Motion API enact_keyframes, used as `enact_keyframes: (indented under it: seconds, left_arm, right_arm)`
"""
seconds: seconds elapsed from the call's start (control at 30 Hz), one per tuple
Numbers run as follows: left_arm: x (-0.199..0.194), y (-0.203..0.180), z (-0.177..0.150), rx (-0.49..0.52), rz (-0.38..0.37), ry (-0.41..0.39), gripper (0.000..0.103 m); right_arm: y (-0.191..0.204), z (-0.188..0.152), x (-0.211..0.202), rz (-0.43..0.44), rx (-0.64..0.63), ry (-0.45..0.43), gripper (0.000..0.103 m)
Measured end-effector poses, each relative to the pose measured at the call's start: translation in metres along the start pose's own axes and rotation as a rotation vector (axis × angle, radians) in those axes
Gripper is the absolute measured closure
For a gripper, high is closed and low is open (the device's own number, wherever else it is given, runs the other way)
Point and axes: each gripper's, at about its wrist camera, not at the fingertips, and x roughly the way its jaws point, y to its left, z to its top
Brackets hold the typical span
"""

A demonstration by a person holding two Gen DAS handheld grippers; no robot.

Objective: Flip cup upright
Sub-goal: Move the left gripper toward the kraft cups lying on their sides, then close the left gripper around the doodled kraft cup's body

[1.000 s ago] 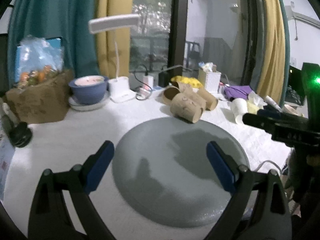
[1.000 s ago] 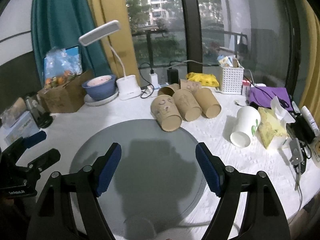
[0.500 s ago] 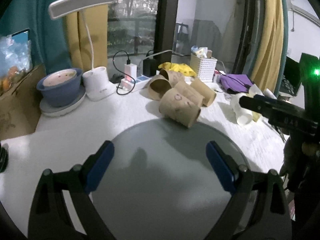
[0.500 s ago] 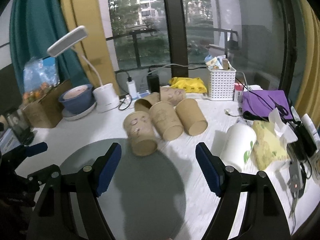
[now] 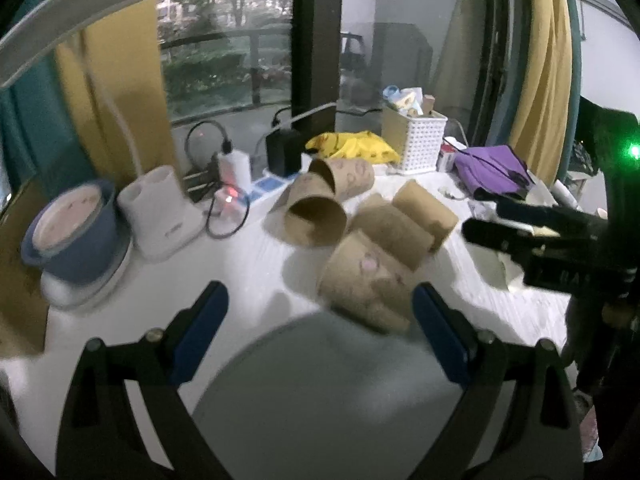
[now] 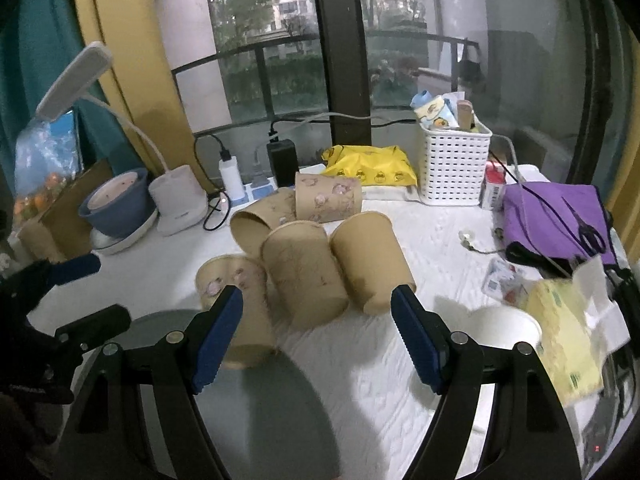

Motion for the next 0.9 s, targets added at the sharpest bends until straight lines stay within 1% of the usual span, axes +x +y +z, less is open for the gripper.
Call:
enact_keyframes:
  seconds: [0.2,0.3,0.4,0.47,0.57,0.73,0.9]
  left_arm:
    - [0.045,0.009,0.036,-0.041,-0.039,0.040,0.009]
    - [0.061,0.012,0.049,-0.030,-0.025,0.041,0.009]
    - [0.081,0.017,0.061,-0.031,-0.035,0.072,0.009]
    - [0.097,0.019,0.068,-0.025,-0.039,0.106,0.009]
    - [0.112,0.019,0.075,0.001,-0.031,0.122,0.009]
    - [0.140,0.025,0.083,-0.013,-0.058,0.189,0.009]
    - [0.165,0.024,0.085,-0.004,-0.082,0.246,0.009]
  right_arm:
    - [-0.018,0.016,0.024,-0.011,0.037,0.014,0.024]
    - [-0.024,0.024,0.033,-0.018,0.046,0.022,0.024]
    - [-0.029,0.033,0.046,-0.019,0.049,0.031,0.024]
    - [-0.031,0.036,0.054,-0.020,0.059,0.043,0.024]
    - [-0.035,0.040,0.065,-0.020,0.083,0.053,0.024]
    - [-0.041,0.045,0.076,-0.014,0.105,0.051,0.024]
    - [-0.047,0.046,0.084,-0.011,0.123,0.056,0.024]
